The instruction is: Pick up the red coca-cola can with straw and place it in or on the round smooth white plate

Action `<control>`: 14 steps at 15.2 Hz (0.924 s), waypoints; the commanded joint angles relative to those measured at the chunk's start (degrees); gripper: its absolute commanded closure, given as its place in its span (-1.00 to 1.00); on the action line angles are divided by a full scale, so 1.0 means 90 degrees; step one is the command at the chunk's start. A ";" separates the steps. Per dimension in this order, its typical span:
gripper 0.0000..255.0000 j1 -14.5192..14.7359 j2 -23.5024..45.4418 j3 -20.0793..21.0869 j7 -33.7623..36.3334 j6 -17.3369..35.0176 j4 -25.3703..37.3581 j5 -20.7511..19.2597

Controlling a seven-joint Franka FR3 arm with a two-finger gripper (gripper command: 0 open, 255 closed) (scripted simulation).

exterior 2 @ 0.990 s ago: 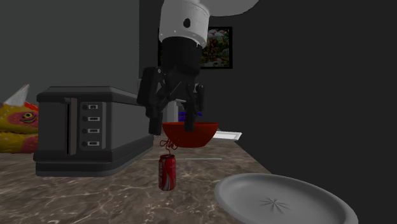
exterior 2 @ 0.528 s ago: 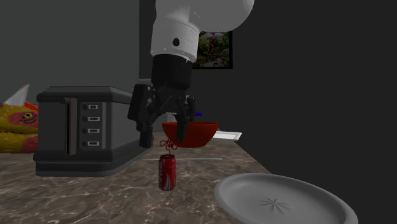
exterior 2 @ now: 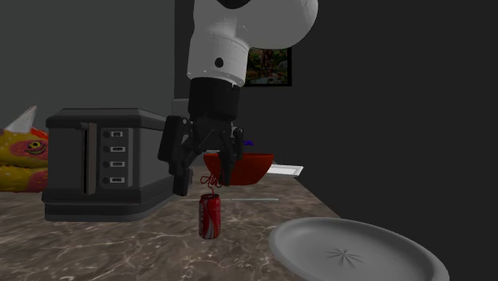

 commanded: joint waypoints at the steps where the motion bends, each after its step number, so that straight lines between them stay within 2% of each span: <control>1: -1.00 0.0000 0.0000 0.0000 0.0000 0.0000 0.0000 0.0000; 2: 1.00 0.0000 0.0000 0.0000 0.0000 0.0000 0.0000 0.0000; 11: 1.00 0.0000 0.0000 0.0000 0.0000 0.0001 0.0000 0.0000; 14: 1.00 0.0000 -0.0008 0.0000 0.0006 -0.0254 0.0246 -0.0002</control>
